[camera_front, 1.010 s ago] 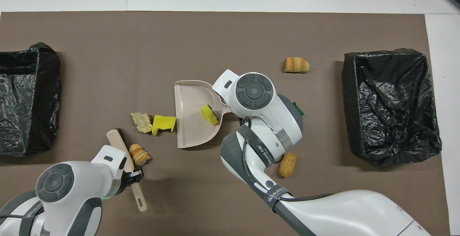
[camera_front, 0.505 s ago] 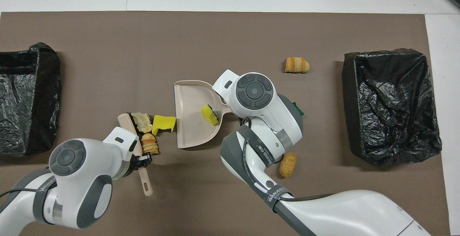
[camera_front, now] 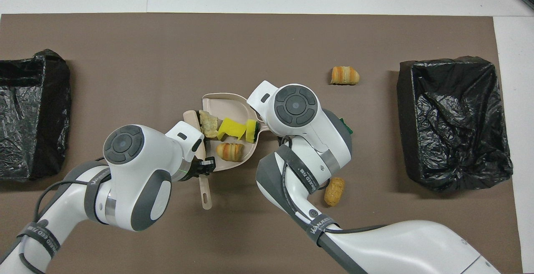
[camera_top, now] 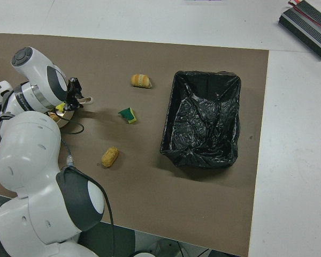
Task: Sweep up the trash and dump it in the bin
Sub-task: 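Sweep the bread pieces into the dustpan with the left gripper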
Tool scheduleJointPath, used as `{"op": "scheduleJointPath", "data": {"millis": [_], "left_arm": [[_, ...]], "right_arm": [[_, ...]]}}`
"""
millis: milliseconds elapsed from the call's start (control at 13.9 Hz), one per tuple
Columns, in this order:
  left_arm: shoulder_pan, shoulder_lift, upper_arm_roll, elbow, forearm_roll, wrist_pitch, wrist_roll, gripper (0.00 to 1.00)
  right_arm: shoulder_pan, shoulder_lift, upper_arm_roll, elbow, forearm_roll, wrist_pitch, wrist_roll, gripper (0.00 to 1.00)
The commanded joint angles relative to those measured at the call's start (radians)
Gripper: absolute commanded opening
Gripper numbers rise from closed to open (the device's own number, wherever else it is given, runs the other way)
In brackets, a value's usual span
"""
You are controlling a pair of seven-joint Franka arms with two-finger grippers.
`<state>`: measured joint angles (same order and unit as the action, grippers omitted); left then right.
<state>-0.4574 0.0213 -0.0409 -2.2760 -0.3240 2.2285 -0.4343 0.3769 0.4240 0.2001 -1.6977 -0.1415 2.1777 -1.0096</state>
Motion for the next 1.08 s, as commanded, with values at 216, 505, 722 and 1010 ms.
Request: {"op": "scheduleJointPath", "data": {"millis": [216, 505, 722, 1010], "left_arm": [[-0.023, 0.014, -0.028, 0.061, -0.181, -0.024, 0.097, 0.00], [0.025, -0.024, -0.019, 0.064, -0.055, -0.088, 0.082, 0.00], [0.054, -0.064, -0.019, 0.065, 0.031, -0.151, 0.065, 0.00], [0.040, -0.080, -0.025, 0.130, 0.241, -0.274, -0.061, 0.00]], "right_arm": [[-0.015, -0.002, 0.008, -0.013, 0.005, 0.024, 0.019, 0.00], [-0.015, -0.002, 0.008, -0.011, 0.006, 0.042, 0.031, 0.00], [-0.016, -0.001, 0.008, -0.011, 0.032, 0.056, 0.037, 0.00], [-0.019, -0.002, 0.008, -0.011, 0.057, 0.063, 0.037, 0.00]]}}
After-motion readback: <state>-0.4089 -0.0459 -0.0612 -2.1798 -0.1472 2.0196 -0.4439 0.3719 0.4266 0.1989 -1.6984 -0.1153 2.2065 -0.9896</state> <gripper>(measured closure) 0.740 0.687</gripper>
